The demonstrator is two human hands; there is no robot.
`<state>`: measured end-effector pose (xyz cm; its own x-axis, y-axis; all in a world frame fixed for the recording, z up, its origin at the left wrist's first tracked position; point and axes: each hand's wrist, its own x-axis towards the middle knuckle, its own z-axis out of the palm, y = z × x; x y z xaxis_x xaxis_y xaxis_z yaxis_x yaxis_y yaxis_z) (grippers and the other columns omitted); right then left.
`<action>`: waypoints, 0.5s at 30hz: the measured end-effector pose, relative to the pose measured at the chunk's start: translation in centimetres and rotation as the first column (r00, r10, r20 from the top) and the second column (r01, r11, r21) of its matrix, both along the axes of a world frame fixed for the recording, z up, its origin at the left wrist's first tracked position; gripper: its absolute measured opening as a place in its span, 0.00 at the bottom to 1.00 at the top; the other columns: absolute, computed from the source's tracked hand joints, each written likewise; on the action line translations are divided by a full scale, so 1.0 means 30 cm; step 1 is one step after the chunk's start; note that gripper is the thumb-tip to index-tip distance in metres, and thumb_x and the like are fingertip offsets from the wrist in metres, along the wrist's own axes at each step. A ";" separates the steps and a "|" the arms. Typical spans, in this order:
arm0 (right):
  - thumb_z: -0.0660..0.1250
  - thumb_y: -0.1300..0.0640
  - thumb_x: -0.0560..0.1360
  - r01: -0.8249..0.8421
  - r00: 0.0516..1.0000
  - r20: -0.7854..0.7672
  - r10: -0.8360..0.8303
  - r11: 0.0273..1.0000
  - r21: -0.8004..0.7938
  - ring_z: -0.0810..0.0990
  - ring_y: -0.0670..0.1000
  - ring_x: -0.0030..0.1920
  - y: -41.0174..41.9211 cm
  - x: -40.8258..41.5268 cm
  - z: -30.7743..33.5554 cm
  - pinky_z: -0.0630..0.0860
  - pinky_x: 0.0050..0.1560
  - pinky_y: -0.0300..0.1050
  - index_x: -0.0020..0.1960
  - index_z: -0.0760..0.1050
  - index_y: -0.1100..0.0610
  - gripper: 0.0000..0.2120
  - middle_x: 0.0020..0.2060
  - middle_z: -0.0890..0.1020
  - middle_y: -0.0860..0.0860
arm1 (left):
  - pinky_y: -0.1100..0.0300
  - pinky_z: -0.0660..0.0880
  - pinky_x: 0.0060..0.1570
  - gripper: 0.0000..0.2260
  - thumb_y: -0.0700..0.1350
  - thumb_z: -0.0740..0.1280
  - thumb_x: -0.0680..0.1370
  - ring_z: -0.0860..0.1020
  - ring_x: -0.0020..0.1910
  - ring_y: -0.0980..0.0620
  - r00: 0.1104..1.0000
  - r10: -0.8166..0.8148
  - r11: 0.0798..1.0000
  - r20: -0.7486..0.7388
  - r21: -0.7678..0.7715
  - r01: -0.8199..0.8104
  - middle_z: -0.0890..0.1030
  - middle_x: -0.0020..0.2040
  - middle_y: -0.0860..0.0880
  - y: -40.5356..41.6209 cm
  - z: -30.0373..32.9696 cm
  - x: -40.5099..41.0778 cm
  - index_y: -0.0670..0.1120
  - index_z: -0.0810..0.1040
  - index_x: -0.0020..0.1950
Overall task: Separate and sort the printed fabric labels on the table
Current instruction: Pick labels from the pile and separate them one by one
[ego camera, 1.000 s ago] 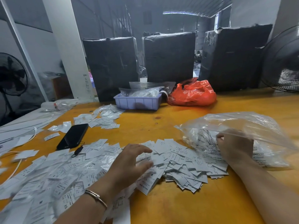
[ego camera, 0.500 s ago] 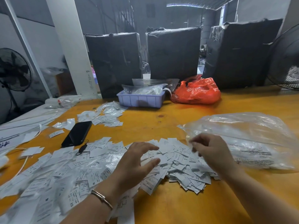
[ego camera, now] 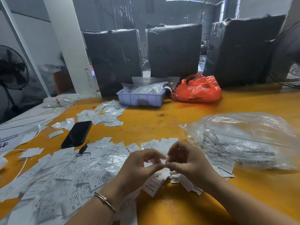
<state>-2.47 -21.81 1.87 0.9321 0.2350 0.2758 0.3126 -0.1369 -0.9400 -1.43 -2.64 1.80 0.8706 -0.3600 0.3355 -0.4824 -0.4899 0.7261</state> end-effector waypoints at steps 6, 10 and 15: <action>0.73 0.58 0.71 0.313 0.919 0.357 -0.166 0.858 -0.408 0.77 0.43 0.49 -0.020 0.031 -0.012 0.74 0.50 0.41 0.58 0.77 0.49 0.16 0.49 0.82 0.43 | 0.63 0.77 0.40 0.06 0.40 0.74 0.74 0.81 0.38 0.56 0.981 0.168 0.973 -0.098 -0.140 -0.181 0.83 0.36 0.52 0.019 -0.002 0.006 0.49 0.83 0.38; 0.66 0.41 0.73 0.266 0.931 0.365 0.034 0.621 -0.737 0.61 0.42 0.69 -0.015 0.059 -0.033 0.56 0.67 0.41 0.67 0.73 0.44 0.22 0.68 0.69 0.40 | 0.51 0.76 0.39 0.07 0.42 0.75 0.72 0.79 0.35 0.49 0.955 0.287 0.936 -0.078 -0.187 -0.297 0.81 0.33 0.47 0.033 0.000 0.020 0.46 0.81 0.36; 0.65 0.41 0.75 0.316 0.895 0.443 0.052 0.628 -0.711 0.65 0.48 0.68 -0.017 0.056 -0.050 0.59 0.62 0.45 0.52 0.82 0.45 0.12 0.63 0.75 0.44 | 0.48 0.77 0.40 0.10 0.46 0.77 0.71 0.78 0.34 0.49 0.953 0.274 0.928 -0.130 -0.225 -0.297 0.81 0.32 0.46 0.036 -0.001 0.018 0.44 0.79 0.34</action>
<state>-0.78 -22.31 0.36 0.8215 0.4098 0.3965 0.5325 -0.8000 -0.2764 -0.88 -1.57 1.76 0.9563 -0.0111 0.2921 -0.2717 -0.4031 0.8739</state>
